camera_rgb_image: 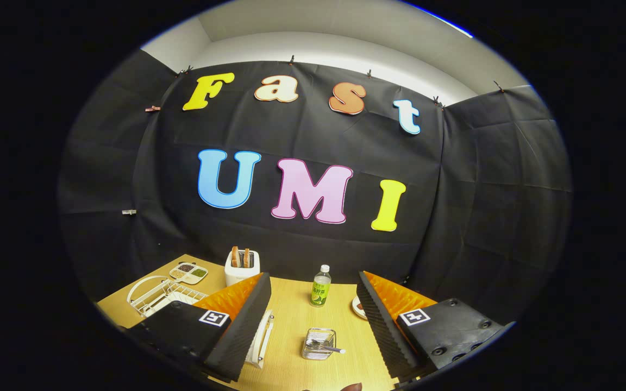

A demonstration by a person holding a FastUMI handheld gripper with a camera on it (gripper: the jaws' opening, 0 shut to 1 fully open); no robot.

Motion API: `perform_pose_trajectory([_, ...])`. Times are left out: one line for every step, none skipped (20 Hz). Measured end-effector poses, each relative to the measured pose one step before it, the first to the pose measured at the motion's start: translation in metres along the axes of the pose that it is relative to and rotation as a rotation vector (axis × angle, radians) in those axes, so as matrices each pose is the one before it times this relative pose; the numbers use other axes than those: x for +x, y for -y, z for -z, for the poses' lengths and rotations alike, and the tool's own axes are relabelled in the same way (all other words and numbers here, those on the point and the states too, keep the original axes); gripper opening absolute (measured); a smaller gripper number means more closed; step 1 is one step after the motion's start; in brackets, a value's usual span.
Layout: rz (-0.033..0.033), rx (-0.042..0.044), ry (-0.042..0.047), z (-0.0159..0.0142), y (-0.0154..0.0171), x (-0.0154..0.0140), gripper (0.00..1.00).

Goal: Take the plate from the dish rack, then take the spoon from the basket and place it into the plate.

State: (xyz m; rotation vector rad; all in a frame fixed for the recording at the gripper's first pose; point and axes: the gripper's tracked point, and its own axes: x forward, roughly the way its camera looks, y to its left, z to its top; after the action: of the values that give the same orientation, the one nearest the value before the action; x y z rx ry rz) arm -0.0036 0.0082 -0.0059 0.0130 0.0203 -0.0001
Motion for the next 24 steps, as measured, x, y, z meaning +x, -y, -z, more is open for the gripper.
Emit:
perform_pose_trajectory([-0.00061,-0.00020,-0.00195,0.00029,-0.00086,-0.00013,0.97])
perform_pose_trajectory([0.00107,-0.00135,-0.00110,0.00006,0.00010,0.00002,0.97])
perform_pose_trajectory([0.00083,-0.00063,-0.00271,0.00115,-0.00048,0.00050,0.97])
perform_pose_trajectory([-0.00067,0.00082,-0.00352,0.00063,-0.00040,0.00053,0.97])
perform_pose_trajectory([0.00064,0.00211,-0.00233,0.00011,-0.00055,0.00046,0.97])
perform_pose_trajectory([-0.00075,0.00307,-0.00284,0.00019,-0.00144,0.00096,0.97])
perform_pose_trajectory([-0.00123,0.00269,-0.00414,0.00124,-0.00118,0.00041,0.97])
perform_pose_trajectory([-0.00227,0.00135,-0.00543,0.00071,-0.00163,0.00156,0.97])
perform_pose_trajectory([-0.00167,0.00117,-0.00620,0.00134,-0.00187,0.00174,0.97])
perform_pose_trajectory([-0.00793,0.00235,-0.00844,0.00024,-0.00332,0.00276,0.97])
perform_pose_trajectory([-0.01297,0.00758,-0.01719,0.00297,-0.00625,0.00374,0.97])
perform_pose_trajectory([-0.01874,0.01081,-0.02038,0.00202,-0.00769,0.00435,0.97])
perform_pose_trajectory([-0.01741,0.00731,-0.02466,0.00254,-0.00772,0.00607,0.97])
perform_pose_trajectory([-0.01317,0.00542,-0.02754,0.00271,-0.00628,0.00666,0.97])
perform_pose_trajectory([-0.01538,0.00392,-0.03247,0.00609,-0.00768,0.00671,0.97])
perform_pose_trajectory([-0.01569,0.00510,-0.03590,0.00493,-0.00834,0.00833,0.97])
perform_pose_trajectory([-0.01013,0.00280,-0.02599,0.00421,-0.00762,0.00777,0.97])
perform_pose_trajectory([-0.01127,-0.00005,-0.03337,0.00510,-0.00759,0.00820,0.98])
perform_pose_trajectory([-0.00758,-0.00104,-0.03226,0.00646,-0.00825,0.00914,0.97])
perform_pose_trajectory([-0.00669,-0.00114,-0.03594,0.00613,-0.00839,0.00824,0.98])
perform_pose_trajectory([-0.00567,0.00006,-0.03710,0.00805,-0.00838,0.01056,0.98])
perform_pose_trajectory([-0.00683,0.00154,-0.03609,0.00784,-0.00882,0.00969,0.98])
perform_pose_trajectory([-0.00638,0.00139,-0.03723,0.00679,-0.00809,0.00890,0.98])
perform_pose_trajectory([-0.00154,0.00333,-0.03621,0.00686,-0.00687,0.01087,0.98])
